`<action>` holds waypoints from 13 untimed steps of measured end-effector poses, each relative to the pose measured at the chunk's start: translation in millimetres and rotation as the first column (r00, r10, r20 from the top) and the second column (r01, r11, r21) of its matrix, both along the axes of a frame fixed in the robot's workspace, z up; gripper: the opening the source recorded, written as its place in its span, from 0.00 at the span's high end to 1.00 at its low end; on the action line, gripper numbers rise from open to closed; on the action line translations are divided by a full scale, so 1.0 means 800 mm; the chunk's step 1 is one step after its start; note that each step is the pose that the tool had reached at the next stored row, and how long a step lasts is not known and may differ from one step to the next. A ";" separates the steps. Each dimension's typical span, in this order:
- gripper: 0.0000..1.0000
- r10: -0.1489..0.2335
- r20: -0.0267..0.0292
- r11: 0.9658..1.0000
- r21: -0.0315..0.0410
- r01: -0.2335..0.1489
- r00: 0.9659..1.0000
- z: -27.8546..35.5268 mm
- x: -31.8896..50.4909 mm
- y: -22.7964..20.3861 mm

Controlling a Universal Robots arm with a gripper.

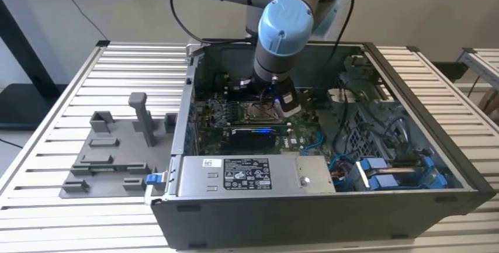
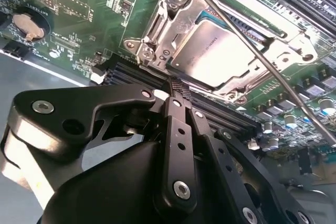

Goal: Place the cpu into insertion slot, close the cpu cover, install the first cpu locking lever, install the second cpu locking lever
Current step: 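Install the first cpu locking lever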

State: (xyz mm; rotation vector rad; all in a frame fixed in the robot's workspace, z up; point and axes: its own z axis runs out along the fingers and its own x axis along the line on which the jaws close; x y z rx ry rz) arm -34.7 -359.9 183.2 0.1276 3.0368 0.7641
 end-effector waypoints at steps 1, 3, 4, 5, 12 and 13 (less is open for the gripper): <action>0.89 0.000 0.000 1.000 0.000 0.000 1.000 -0.0002 0.000 0.0000; 0.89 0.000 0.000 1.000 0.000 0.000 1.000 -0.0006 0.001 0.0000; 0.89 0.000 0.000 1.000 0.000 0.000 1.000 -0.0007 0.002 0.0000; 0.89 0.000 0.000 1.000 0.000 0.000 1.000 -0.0008 0.002 0.0001; 0.89 0.000 0.000 1.000 0.000 0.000 1.000 -0.0014 0.005 0.0002; 0.89 0.000 0.000 1.000 0.000 0.000 1.000 -0.0016 0.005 0.0002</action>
